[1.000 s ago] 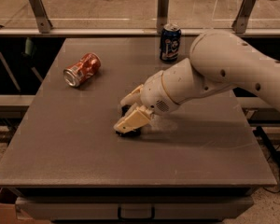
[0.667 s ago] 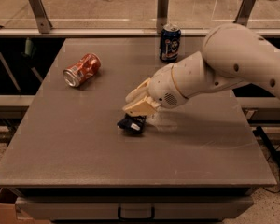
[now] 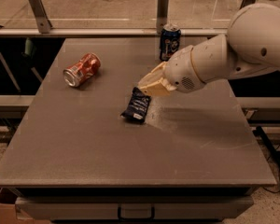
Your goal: Move rxbar blueberry near pepsi can
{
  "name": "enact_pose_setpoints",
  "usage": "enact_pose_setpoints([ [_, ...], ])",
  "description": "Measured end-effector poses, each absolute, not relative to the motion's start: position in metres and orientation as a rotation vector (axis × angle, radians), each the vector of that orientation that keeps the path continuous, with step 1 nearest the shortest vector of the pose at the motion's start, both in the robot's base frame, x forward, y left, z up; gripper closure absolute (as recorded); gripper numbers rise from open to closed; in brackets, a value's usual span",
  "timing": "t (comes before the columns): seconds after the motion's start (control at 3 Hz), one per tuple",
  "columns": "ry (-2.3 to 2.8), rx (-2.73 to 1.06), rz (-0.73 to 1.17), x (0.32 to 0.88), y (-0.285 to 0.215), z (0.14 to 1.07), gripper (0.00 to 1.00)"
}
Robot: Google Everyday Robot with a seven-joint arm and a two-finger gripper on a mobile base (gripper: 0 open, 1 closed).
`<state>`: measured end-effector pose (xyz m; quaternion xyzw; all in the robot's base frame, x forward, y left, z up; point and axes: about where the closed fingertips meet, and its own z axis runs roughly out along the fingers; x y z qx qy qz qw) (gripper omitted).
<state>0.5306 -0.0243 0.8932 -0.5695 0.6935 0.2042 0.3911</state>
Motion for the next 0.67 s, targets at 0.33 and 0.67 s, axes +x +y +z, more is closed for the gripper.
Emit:
enact_pose_setpoints([
  [0.33,1.754,-1.448,0.516,0.5303,-0.0219,0.8943,0.75],
  [0.67,1.73,-1.431,0.508,0.5348,-0.0209,0.8936,0.51],
])
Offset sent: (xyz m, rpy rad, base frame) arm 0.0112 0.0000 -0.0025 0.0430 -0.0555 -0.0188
